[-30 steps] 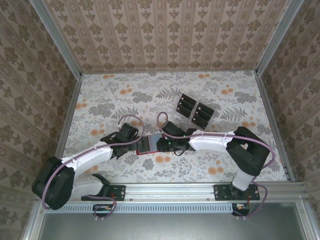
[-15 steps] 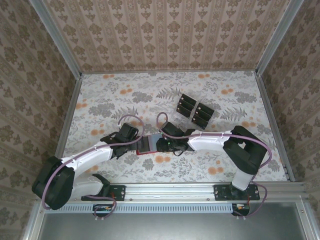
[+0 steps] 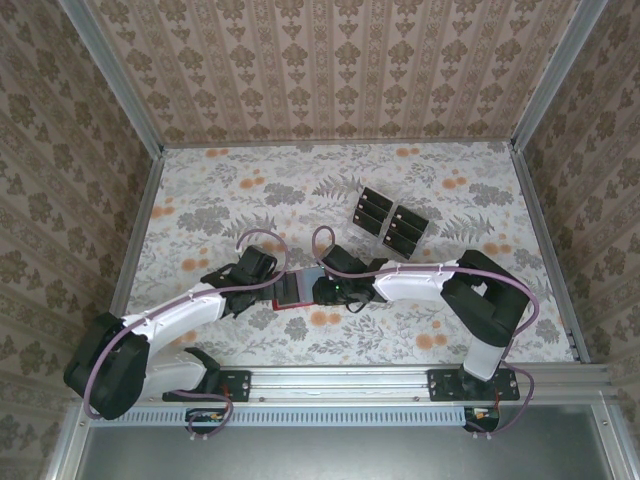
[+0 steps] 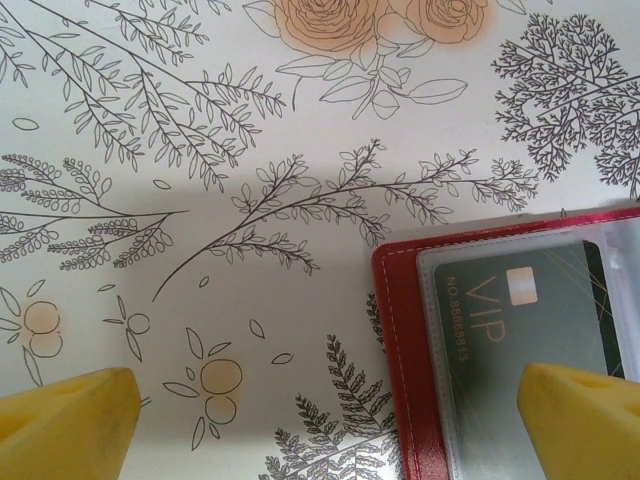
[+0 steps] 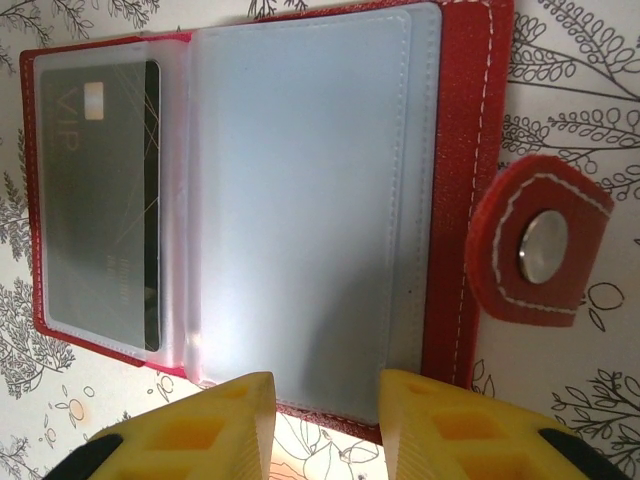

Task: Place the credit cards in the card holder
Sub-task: Flip over the card slot in the card holder.

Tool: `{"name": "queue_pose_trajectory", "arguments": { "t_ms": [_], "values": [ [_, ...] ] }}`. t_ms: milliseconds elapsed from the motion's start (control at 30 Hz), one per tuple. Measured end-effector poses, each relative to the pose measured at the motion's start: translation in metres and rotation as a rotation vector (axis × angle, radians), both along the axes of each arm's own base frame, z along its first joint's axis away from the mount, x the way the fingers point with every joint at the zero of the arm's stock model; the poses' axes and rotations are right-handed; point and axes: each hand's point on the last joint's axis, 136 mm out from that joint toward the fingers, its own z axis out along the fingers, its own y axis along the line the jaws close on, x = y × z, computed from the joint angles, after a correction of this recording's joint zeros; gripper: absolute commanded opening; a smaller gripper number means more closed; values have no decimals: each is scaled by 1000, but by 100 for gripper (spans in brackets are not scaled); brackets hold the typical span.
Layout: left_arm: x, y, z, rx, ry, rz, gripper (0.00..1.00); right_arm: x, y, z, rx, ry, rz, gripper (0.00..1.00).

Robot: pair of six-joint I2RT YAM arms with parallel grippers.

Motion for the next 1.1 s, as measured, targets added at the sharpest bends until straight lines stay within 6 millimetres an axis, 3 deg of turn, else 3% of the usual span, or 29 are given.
{"name": "queue_pose_trajectory", "arguments": {
  "t_ms": [1100],
  "values": [
    [2, -3, 1, -15, -8, -4, 100, 11, 25, 4, 110, 14, -9, 30]
  ]
}}
